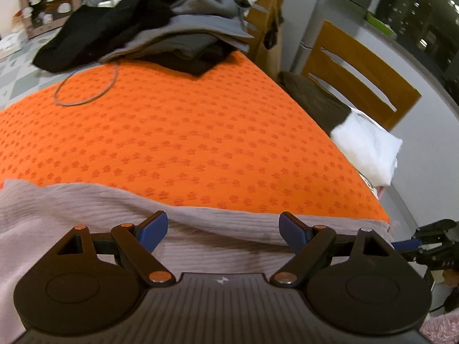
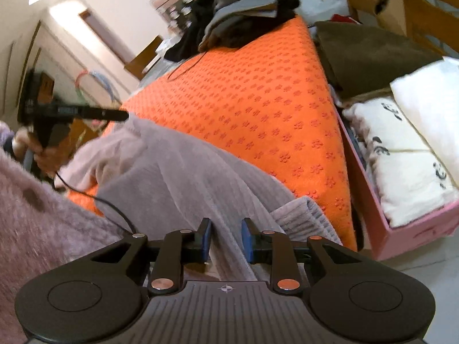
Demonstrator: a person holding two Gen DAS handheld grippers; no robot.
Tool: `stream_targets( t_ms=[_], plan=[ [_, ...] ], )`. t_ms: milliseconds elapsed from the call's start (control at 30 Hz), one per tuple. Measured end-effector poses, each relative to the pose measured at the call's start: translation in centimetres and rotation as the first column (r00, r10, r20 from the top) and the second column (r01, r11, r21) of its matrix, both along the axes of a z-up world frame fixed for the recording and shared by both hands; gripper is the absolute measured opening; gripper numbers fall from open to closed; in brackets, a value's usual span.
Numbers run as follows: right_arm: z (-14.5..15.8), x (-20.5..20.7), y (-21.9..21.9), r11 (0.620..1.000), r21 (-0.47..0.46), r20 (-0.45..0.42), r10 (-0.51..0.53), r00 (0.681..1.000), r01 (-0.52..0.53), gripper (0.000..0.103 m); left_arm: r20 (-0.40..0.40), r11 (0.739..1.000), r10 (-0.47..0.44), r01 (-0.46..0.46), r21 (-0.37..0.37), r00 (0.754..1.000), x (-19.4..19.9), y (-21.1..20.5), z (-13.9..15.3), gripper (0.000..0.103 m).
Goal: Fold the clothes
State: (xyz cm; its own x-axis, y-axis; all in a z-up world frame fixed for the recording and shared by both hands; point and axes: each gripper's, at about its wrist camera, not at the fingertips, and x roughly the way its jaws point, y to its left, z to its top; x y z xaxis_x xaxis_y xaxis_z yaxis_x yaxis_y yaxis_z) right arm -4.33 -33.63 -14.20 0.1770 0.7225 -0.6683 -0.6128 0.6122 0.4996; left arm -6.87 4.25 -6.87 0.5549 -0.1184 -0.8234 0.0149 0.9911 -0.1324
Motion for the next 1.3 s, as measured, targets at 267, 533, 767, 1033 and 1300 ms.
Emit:
stream_targets(
  t_ms=[267, 533, 767, 1033, 1300],
  plan=[
    [2.7, -1.6, 0.3, 0.998, -0.062, 0.120, -0.023, 0.993, 0.030, 0.008, 0.047, 0.999, 0.035, -0.035, 0.001, 0.998, -0.2, 1.5, 1.1, 0.089],
    [7.4, -5.5, 1.0, 0.989, -0.123, 0.155, -0.062, 0.986, 0.081, 0.007, 0.096, 0.998, -0.032, 0.038, -0.057, 0.995, 0.4, 4.0, 1.6, 0.089],
    [13.0, -8.2, 1.1, 0.995, 0.019, 0.144, -0.103, 0.984, 0.101, 0.006, 0.135, 0.992, -0.057, 0.071, -0.102, 0.989, -0.2, 6.7, 2.2, 0.089],
    [5.3, -2.7, 1.8, 0.947, -0.288, 0.132, -0.108, 0.985, 0.142, 0.006, 0.125, 0.998, -0.003, 0.011, -0.065, 0.992, -0.9, 8.0, 2.6, 0.089],
    [4.3, -1.9, 0.8, 0.979, -0.187, 0.050, -0.078, 0.996, 0.086, 0.006, 0.052, 0.999, 0.034, -0.032, -0.030, 0.998, -1.4, 8.0, 1.1, 0.089]
  ],
)
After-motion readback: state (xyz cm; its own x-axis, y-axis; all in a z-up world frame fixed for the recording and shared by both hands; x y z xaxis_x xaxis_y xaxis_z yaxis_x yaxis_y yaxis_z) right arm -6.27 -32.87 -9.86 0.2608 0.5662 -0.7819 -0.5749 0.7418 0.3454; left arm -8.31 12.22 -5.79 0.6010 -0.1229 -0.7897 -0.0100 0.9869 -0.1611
